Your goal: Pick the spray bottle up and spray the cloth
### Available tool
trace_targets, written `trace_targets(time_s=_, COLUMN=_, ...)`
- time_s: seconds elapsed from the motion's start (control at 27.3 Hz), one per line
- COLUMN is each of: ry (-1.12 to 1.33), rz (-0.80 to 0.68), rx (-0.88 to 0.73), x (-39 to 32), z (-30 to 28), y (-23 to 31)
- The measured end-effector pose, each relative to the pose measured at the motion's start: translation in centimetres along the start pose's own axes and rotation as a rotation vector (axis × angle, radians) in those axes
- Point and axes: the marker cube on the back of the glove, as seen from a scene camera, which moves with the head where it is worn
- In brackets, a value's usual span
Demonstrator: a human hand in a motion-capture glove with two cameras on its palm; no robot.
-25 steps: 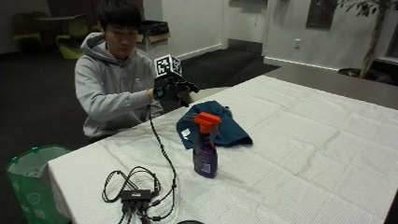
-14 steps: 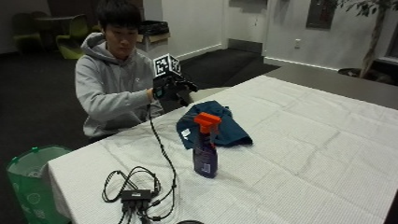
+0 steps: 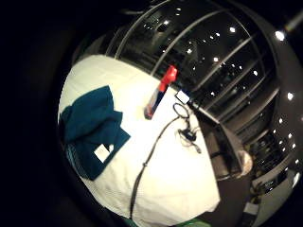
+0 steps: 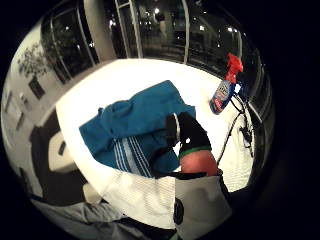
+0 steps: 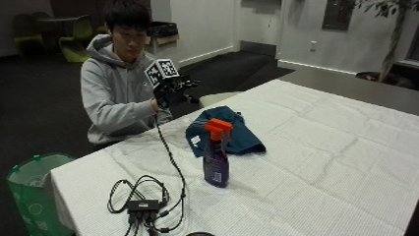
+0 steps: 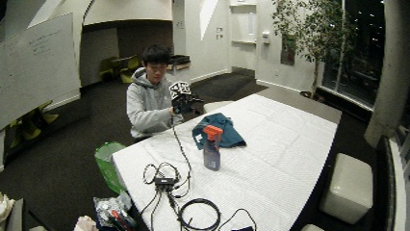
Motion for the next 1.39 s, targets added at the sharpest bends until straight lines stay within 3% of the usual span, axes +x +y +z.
trace_targets(time_s=0.7, ry=-0.404, rz=0.361, rx=0.085, x=6.2, z=6.1, y=-1.9)
trace_targets(time_s=1.03, ry=-0.602, rz=0.551, rx=-0.003, x=7.9, z=9.4, y=-2.8)
trace_targets(time_s=1.21, ry=-0.667, rz=0.611, rx=-0.018, x=9.8, z=11.7, y=-3.9)
trace_targets(time_s=1.39, ry=-0.659, rz=0.771, rx=0.041, x=10.8, z=13.9, y=-5.2)
